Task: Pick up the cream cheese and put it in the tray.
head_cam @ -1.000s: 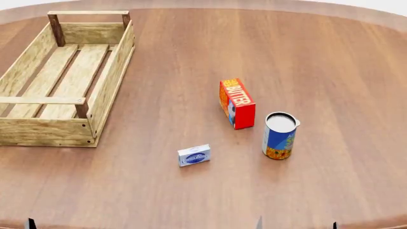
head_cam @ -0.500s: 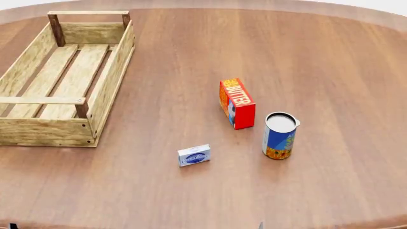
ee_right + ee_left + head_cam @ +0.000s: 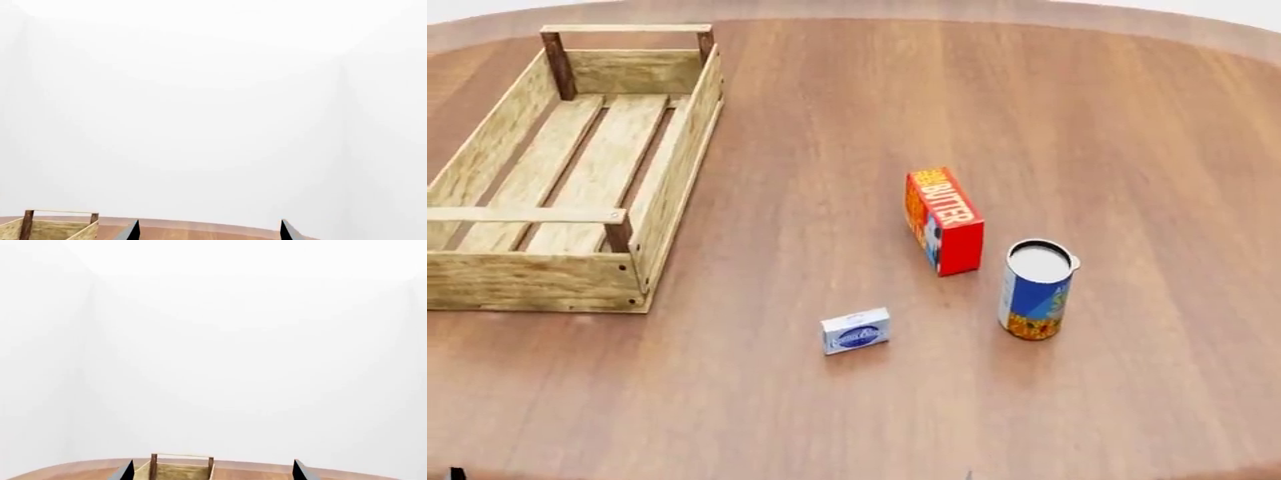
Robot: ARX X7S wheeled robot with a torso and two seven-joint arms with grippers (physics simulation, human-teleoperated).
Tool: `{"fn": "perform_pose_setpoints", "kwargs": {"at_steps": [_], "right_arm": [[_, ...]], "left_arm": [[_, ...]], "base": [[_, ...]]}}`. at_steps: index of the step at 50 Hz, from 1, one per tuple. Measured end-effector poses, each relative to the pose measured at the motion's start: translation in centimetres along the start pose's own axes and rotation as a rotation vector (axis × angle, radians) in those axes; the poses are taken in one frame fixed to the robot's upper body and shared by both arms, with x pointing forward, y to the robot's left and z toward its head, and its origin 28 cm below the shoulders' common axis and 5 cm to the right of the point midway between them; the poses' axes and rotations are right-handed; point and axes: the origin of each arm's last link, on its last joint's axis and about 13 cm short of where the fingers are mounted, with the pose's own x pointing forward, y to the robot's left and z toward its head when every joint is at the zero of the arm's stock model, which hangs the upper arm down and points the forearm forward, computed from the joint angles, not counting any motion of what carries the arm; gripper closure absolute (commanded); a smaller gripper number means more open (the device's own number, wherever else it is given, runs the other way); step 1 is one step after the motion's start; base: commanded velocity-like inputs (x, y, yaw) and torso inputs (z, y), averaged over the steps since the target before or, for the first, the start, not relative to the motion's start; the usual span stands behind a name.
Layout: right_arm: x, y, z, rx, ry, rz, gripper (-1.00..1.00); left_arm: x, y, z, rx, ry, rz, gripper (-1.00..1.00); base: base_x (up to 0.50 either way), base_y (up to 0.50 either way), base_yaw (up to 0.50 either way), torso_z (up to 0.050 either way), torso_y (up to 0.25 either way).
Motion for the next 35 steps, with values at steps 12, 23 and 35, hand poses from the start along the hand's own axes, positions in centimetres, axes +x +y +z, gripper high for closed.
{"fn": "perform_pose_setpoints", "kwargs": {"at_steps": [12, 23, 35], "right_arm": [[0.01, 0.03, -0.03, -0.004, -0.001, 0.0, -1.0], [0.01, 0.04, 0.0, -0.009, -0.005, -0.003, -1.0], [-0.01, 0.06, 0.02, -0.017, -0.008, -0.003, -1.0]], "left_arm": [[0.01, -0.04, -0.03, 0.003, -0.001, 0.0, -1.0], [0.05, -0.04, -0.11, 0.004, -0.001, 0.002, -1.0], [0.05, -0.04, -0.15, 0.007, -0.003, 0.002, -1.0]], "base": [[0.04, 0.09, 0.0, 0.0, 0.0], [0.04, 0.11, 0.0, 0.0, 0.0], [0.05, 0.13, 0.0, 0.0, 0.0]]}}
